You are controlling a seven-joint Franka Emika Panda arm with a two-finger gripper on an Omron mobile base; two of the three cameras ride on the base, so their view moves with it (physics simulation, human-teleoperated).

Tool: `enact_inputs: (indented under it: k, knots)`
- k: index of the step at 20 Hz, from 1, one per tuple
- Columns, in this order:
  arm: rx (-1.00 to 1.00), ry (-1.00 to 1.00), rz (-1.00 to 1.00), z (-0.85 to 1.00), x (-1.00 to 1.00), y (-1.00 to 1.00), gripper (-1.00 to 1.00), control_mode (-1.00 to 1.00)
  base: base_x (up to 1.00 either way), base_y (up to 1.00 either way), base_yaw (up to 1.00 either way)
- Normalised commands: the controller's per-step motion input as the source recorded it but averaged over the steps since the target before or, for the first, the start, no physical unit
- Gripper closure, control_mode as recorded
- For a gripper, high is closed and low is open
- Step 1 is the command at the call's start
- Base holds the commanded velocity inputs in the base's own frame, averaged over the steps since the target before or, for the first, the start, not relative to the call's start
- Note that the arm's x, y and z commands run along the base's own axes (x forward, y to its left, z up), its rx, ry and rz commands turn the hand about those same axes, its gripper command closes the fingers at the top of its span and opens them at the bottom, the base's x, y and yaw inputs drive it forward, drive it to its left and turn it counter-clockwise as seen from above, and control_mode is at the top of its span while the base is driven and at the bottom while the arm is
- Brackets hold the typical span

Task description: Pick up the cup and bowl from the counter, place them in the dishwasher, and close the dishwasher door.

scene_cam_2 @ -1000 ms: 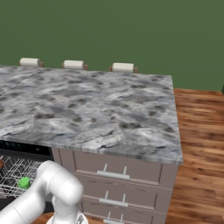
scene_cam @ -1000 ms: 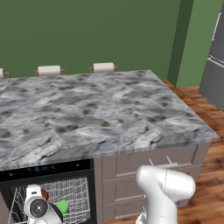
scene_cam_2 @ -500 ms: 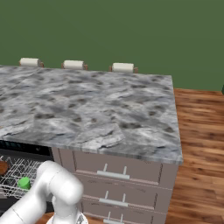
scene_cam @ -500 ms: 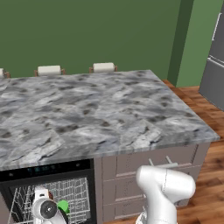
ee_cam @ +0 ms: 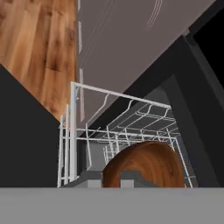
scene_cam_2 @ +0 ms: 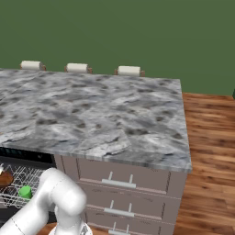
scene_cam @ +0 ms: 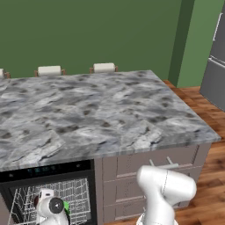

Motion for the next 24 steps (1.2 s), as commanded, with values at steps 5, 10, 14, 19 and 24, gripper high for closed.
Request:
enact_inputs:
  k: [5,10,14,19,24]
  knots:
    - [0.05,0.05,0.00,-0.44,0.14,0.00,1.00,-1.00,0.00,0.00,0.00]
    - [0.02,0.05,0.00,-0.47,0.09,0.00,1.00,-1.00,0.00,0.00,0.00]
    - [0.00,0.05,0.00,-0.51,0.06,0.00,1.00,-1.00,0.00,0.00,0.00]
    - [0.00,0.05,0.00,-0.51,0.04,0.00,1.00,-1.00,0.00,0.00,0.00]
    - [0.00,0.04,0.00,-0.50,0.02,0.00,1.00,-1.00,0.00,0.00,0.00]
